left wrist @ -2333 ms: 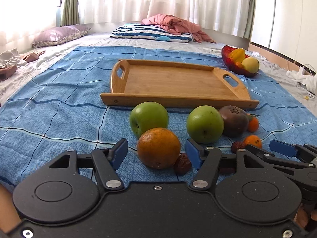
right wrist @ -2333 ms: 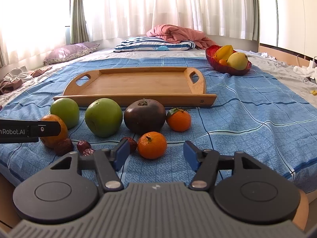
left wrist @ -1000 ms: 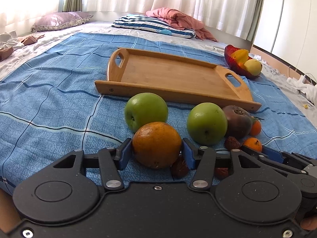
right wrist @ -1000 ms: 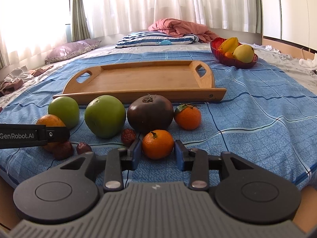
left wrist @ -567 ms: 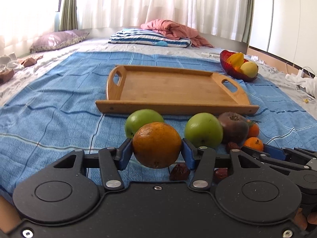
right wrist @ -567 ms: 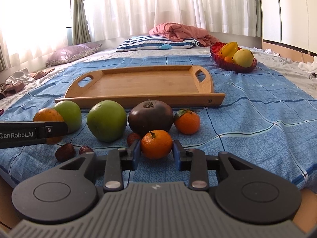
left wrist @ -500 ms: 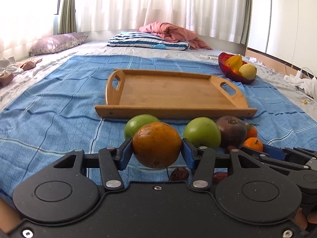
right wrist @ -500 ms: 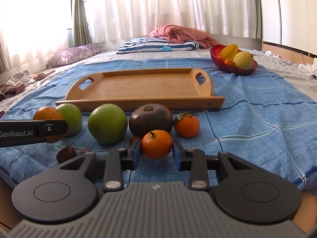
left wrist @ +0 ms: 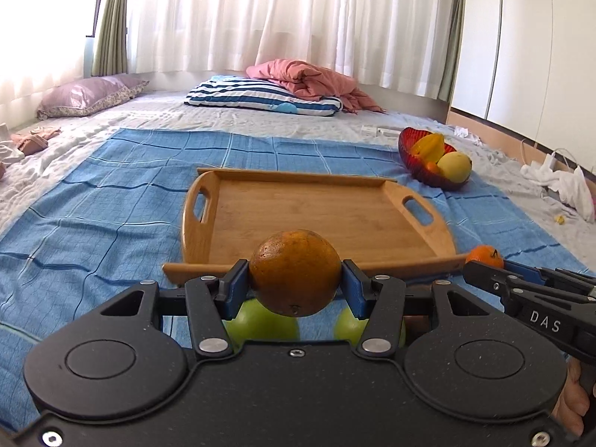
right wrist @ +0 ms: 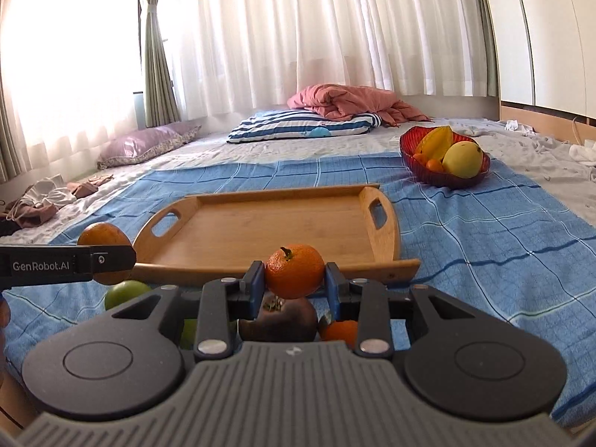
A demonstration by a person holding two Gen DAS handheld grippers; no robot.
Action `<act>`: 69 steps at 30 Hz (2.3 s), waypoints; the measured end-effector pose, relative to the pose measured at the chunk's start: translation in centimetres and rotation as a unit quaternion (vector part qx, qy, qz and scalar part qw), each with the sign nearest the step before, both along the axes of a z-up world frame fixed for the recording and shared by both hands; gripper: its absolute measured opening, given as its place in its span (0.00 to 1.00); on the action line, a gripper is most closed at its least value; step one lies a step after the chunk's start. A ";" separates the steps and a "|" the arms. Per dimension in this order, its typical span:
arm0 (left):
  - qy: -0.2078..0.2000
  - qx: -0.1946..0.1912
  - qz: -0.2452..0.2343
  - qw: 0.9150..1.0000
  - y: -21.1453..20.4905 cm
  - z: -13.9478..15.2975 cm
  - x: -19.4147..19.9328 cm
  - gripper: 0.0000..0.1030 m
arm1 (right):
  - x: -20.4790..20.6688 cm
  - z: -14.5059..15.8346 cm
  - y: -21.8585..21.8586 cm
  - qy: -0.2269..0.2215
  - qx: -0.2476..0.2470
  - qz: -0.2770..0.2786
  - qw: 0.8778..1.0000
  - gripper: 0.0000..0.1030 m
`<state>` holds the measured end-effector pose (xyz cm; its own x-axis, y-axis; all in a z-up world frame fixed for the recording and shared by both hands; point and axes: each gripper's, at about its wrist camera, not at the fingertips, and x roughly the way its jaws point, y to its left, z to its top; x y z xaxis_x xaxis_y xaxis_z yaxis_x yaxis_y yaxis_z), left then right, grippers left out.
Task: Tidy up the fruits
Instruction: 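Lift the orange with the left gripper while the right carries the mandarin over the tray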
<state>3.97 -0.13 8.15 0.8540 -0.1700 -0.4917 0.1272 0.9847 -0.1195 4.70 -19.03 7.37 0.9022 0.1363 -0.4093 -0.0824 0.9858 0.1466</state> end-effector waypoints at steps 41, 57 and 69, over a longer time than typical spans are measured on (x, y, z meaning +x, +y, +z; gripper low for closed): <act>0.132 0.009 0.023 0.991 -1.9 -0.3 26.4 0.49 | 26.5 -0.6 -4.3 0.170 0.031 0.005 0.985 0.38; 0.172 0.015 0.030 0.985 -3.2 -3.6 33.3 0.49 | 32.5 -3.6 -4.8 0.209 0.039 -0.033 0.977 0.38; 0.171 0.017 0.038 0.984 -3.2 -4.9 34.6 0.49 | 33.7 -4.6 -4.6 0.200 0.058 -0.051 0.977 0.38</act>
